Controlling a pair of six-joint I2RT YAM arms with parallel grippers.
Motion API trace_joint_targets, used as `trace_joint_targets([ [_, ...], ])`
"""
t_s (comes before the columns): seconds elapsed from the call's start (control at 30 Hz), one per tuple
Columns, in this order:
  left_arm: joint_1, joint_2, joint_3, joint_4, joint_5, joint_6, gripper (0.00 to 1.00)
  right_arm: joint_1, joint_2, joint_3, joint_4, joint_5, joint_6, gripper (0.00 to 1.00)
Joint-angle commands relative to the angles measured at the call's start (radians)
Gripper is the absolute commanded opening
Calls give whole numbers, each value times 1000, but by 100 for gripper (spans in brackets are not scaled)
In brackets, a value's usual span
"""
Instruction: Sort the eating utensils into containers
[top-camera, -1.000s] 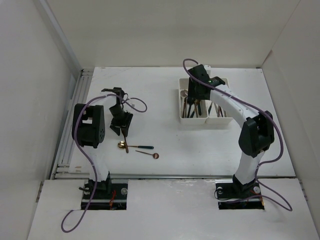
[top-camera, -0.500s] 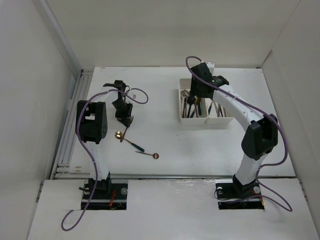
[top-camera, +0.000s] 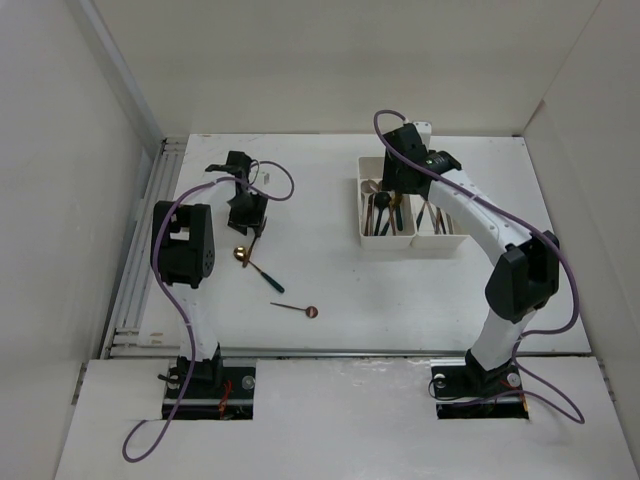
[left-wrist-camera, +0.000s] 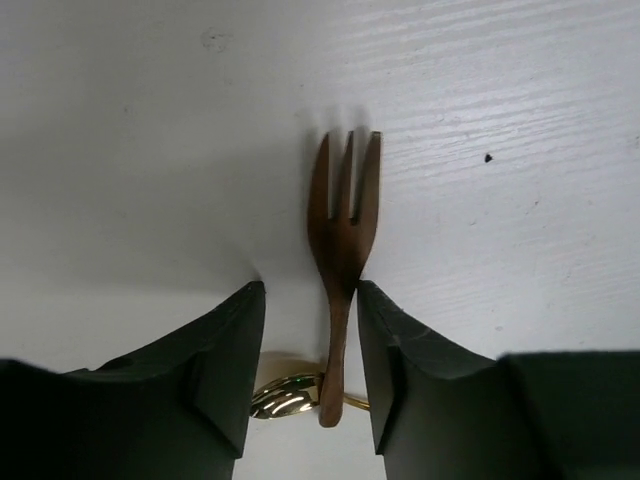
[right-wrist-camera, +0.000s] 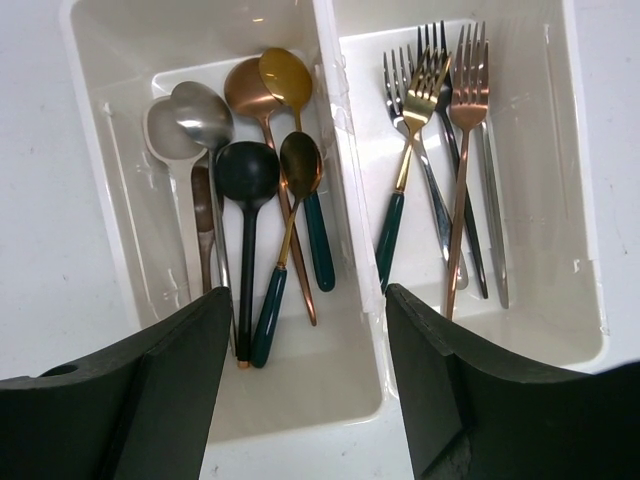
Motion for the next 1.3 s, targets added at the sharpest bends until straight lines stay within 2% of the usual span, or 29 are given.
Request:
trace_joint_targets([
  [0.0,-2,33,-73,-28,-43,31,37,6,-61,26,15,27,-6,69],
  [0.13,-11,44,-93,-28,-25,40,18,6,-61,26,15,27,-16,69],
  [0.23,-20,53,-131,-41,-14,59,16,6,-61,26,15,36,-16,69],
  [0.27,-20,53,-131,-56,-14,59,17,6,-61,26,15,36,-16,69],
  [0.3,-20,53,-131,-71,-14,59,22,6,-61,26,15,36,-16,69],
  [0.37,-11,44,-131,-85,-5,59,40,6,-71,26,15,36,-16,69],
  [0.5,-1,20,-120,-120,4,68,40,6,-71,26,15,36,-16,69],
  [0.63,-1,33,-166,-130,16,86,30,6,-80,26,15,36,-16,69],
  [0.73,-1,58,-177,-139,27,86,15,6,-80,26,15,36,-16,69],
  [0.87,-1,58,-197,-148,47,96,10,6,-89,26,15,47,-25,69],
  [0.9,-1,58,-197,-148,47,96,7,6,-89,26,15,47,-25,69],
  [0.93,-1,69,-197,-148,47,96,0,6,-89,15,15,47,-25,69],
  [0.97,-1,69,-197,-148,58,96,0,6,-98,15,15,47,-25,69],
  [1.07,9,79,-157,-126,128,96,0,6,-98,6,26,19,-25,69],
  [1.2,9,30,5,-151,239,85,0,34,-135,-6,66,-4,-54,70],
  [1.27,9,-14,129,-174,295,54,0,73,-161,-55,107,-86,-75,75],
])
